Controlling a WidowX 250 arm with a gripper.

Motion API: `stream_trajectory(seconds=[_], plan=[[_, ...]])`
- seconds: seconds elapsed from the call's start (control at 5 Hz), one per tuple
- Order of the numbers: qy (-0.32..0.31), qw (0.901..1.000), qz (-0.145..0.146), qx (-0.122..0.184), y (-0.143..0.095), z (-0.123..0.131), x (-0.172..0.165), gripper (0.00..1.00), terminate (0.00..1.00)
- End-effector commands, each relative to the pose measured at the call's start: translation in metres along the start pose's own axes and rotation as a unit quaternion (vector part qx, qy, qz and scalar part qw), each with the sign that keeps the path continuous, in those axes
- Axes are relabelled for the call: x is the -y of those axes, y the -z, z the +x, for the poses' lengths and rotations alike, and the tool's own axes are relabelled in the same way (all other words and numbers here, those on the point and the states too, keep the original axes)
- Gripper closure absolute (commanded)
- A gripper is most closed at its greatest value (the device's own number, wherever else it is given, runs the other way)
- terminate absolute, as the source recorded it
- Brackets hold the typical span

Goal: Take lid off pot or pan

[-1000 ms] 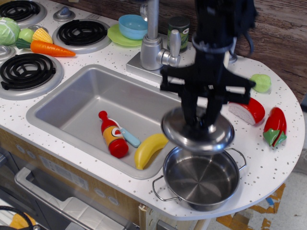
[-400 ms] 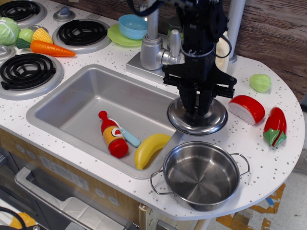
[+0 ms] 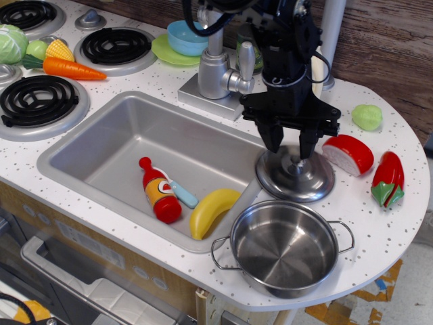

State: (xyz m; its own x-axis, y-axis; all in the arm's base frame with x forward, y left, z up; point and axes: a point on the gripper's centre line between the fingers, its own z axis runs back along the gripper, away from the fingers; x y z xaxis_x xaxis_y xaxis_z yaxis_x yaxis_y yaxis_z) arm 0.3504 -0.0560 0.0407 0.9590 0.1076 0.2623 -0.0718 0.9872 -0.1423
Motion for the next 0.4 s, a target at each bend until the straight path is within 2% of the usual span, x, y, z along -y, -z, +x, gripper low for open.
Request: stream_trajectory(seconds=[0.0, 0.2], plan=[[0.009, 0.9999, -0.002, 0.014, -0.0068, 0.0056, -0.0001, 0.0, 0.0], [0.009, 0.9999, -0.002, 0.014, -0.0068, 0.0056, -0.0001, 0.0, 1.0]])
